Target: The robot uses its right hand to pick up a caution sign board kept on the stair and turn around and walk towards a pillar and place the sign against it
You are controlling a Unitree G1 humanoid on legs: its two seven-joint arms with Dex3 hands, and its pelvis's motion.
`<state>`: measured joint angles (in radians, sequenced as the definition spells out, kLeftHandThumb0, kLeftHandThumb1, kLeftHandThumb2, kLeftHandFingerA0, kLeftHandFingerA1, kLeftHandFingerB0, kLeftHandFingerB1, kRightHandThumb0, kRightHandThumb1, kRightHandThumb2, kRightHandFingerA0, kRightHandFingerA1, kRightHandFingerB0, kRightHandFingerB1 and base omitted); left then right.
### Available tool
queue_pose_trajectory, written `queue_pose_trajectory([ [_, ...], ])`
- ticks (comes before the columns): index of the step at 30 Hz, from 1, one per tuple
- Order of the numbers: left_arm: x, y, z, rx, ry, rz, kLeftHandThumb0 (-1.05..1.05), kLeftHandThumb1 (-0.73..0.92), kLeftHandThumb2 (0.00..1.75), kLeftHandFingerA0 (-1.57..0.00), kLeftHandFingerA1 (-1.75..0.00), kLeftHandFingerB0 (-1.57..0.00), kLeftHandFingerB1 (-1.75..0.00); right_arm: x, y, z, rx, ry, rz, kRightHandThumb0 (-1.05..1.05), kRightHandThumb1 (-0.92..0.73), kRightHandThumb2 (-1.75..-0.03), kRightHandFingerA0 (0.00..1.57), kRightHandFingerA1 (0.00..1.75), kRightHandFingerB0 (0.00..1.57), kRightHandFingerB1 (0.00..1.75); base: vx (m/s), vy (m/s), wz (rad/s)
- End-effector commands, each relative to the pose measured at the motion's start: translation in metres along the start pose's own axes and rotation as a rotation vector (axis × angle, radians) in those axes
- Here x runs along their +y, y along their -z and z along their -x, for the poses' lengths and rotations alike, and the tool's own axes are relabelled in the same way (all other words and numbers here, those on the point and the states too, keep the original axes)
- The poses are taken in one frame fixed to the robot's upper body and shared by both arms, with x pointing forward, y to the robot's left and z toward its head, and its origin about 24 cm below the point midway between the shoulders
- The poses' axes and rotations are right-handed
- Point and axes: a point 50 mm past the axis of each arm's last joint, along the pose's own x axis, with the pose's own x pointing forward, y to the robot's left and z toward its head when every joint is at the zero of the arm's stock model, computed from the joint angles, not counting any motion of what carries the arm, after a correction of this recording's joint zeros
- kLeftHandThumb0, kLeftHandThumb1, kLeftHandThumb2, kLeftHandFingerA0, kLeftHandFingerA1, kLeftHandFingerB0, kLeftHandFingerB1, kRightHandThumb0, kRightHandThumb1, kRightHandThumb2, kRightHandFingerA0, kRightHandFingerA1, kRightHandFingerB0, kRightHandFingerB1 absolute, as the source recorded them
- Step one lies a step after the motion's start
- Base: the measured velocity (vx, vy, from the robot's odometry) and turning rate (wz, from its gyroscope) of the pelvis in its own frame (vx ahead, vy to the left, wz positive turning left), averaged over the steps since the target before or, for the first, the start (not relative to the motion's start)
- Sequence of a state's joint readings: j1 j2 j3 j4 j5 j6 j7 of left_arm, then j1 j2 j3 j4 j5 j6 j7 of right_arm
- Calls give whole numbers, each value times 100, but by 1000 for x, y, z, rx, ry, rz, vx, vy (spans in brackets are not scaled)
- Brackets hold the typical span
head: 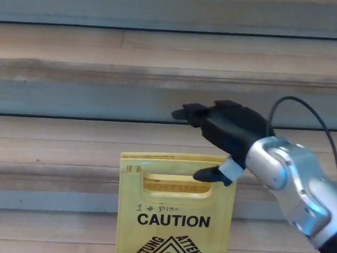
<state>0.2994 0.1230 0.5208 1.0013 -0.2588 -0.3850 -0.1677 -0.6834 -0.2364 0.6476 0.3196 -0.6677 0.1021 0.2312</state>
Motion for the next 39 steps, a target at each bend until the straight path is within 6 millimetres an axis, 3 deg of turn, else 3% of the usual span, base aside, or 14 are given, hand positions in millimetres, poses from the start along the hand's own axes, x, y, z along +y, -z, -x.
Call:
queue_pose_trajectory([
  [1, 3, -9, 4, -97, 1, -21, -47, 40, 70, -115, -78, -103, -70, 2, -4, -13, 38, -30, 79, -74, -58, -59, 2, 46, 8, 36, 0, 0, 0],
  [2, 1, -10, 5, -108, 6, -22, -47, 40, 72, -118, -80, -104, -72, 6, -6, -18, 49, -46, 93, -75, -58, -58, 2, 46, 8, 37, 0, 0, 0],
  [3, 1, -9, 3, -89, 2, -22, -45, 43, 68, -114, -77, -100, -70, 10, -8, -23, 63, -69, 102, -76, -44, -88, 1, 44, 7, 40, 0, 0, 0],
  [5, -1, -7, 4, -86, 3, -17, -47, 42, 68, -115, -78, -101, -71, 15, -9, -28, 82, -103, 109, -80, -46, -88, 1, 41, 7, 36, 0, 0, 0],
  [6, 0, -7, 6, -100, 11, -9, -46, 42, 68, -114, -78, -102, -71, 19, -11, -31, 91, -130, 109, -75, -58, -57, 0, 44, 4, 37, 0, 0, 0],
  [9, 0, -7, 6, -101, 11, -9, -46, 42, 68, -114, -78, -102, -71, 20, -11, -32, 94, -134, 110, -75, -58, -57, 0, 44, 4, 37, 0, 0, 0],
  [14, 4, 1, 8, -65, 7, -15, -44, 45, 68, -108, -77, -99, -71, 43, -21, -39, 97, -196, 119, -74, -56, -57, 0, 50, 3, 41, 0, 0, 0],
  [15, 7, 3, 10, -60, 8, -4, -46, 42, 66, -115, -76, -104, -69, 54, -22, -40, 127, -251, 111, -79, -45, -86, 0, 39, 5, 32, 0, 0, 0],
  [24, 11, 11, 13, -23, -2, -25, -45, 43, 65, -112, -76, -99, -68, 83, -20, -36, 202, -334, 52, -63, -36, -82, 0, 45, 1, 38, 0, 0, 0],
  [26, 11, 14, 15, -11, -4, -20, -44, 44, 66, -112, -77, -99, -69, 92, -17, -33, 234, -355, 15, -56, -56, -58, 3, 48, 5, 37, 0, 0, 0],
  [31, 11, 15, 17, -17, 6, -21, -43, 44, 68, -112, -77, -100, -70, 98, -14, -31, 255, -360, 17, -56, -56, -59, 2, 50, 6, 39, 0, 0, 0],
  [32, 11, 16, 18, -10, 5, -34, -41, 44, 67, -110, -78, -97, -69, 106, -10, -26, 256, -370, -8, -44, -63, -59, 24, 57, 5, 39, 0, 0, 0],
  [35, 11, 17, 19, -8, 14, -43, -43, 44, 66, -109, -77, -97, -68, 114, -6, -21, 266, -388, -22, -42, -64, -59, 37, 63, 5, 41, 0, 0, 0],
  [39, 11, 17, 19, -12, 15, -41, -43, 44, 66, -109, -77, -97, -68, 115, -5, -19, 270, -390, -27, -42, -64, -59, 37, 63, 5, 41, 0, 0, 0],
])
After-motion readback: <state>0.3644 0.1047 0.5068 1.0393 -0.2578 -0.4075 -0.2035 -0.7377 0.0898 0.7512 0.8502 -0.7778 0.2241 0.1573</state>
